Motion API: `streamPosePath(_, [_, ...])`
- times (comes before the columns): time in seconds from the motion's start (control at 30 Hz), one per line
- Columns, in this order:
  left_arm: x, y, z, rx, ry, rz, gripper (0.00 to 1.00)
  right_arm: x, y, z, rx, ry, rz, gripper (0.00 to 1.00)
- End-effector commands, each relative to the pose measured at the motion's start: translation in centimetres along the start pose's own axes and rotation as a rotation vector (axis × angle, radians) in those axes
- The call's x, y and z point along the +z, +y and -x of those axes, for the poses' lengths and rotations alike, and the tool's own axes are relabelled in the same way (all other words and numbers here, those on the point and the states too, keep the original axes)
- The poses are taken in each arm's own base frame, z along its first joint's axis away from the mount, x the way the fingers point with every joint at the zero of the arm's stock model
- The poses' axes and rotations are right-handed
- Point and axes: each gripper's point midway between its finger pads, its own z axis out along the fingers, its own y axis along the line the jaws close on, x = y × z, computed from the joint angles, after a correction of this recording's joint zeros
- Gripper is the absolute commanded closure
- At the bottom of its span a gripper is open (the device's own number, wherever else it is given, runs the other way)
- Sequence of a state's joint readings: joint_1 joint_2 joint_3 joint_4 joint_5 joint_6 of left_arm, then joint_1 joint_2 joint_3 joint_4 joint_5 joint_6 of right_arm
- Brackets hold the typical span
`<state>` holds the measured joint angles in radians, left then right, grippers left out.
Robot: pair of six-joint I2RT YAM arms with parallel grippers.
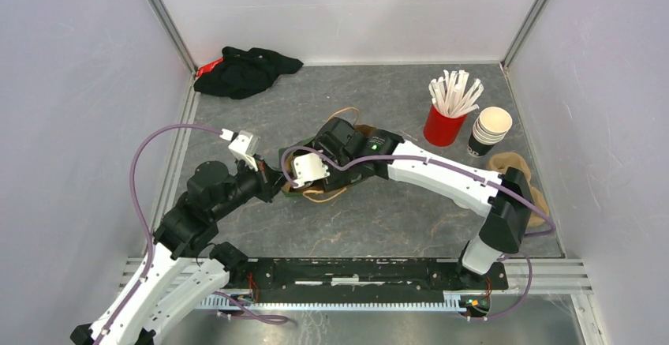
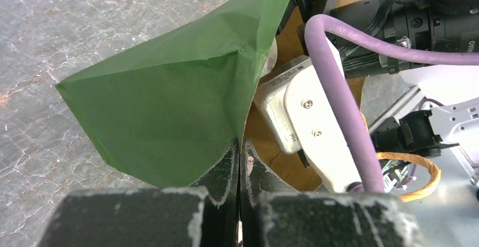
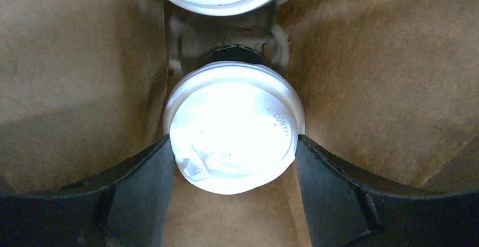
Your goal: Pack the takeout coffee
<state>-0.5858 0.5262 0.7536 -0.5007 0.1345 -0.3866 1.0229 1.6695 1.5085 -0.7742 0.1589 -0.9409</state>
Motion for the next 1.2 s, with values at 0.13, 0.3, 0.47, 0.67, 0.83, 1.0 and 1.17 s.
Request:
streamPosePath(0.13, [-0.9, -1.8, 0.6, -0.086, 0.037, -0.045, 0.98, -3.9, 0.9, 3.1, 0.131, -0.125, 0.014, 0.49])
streamPosePath(0.3, [-0.1, -1.0, -0.4, -0.108, 0.098, 0.000, 0.98, -3.5, 2.8, 2.1, 0.125, -0.112, 0.041, 0.50])
streamPosePath(0.47, [0.7, -0.5, -0.8, -0.112, 0.122, 0.026, 0.98, -1.5, 3.7, 0.5, 0.100, -0.078, 0.045, 0.51])
streamPosePath(0.67, [1.3, -0.4, -0.9, -0.094, 0.151, 0.027, 0.98, -1.4, 3.2, -0.2, 0.100, -0.044, 0.040, 0.52])
streamPosePath(0.83, [1.6, -0.5, -1.3, -0.064, 0.183, 0.007, 0.98, -2.2, 3.1, -1.2, 0.105, -0.008, 0.020, 0.54])
streamPosePath(1.0, [1.6, -0.3, -2.0, -0.019, 0.232, 0.004, 0.98, -3.3, 1.9, -2.4, 0.083, 0.056, -0.028, 0.54])
streamPosePath(1.17, [1.7, -0.4, -1.8, 0.013, 0.246, -0.008, 0.98, -4.0, 1.3, -2.3, 0.116, 0.056, -0.054, 0.55])
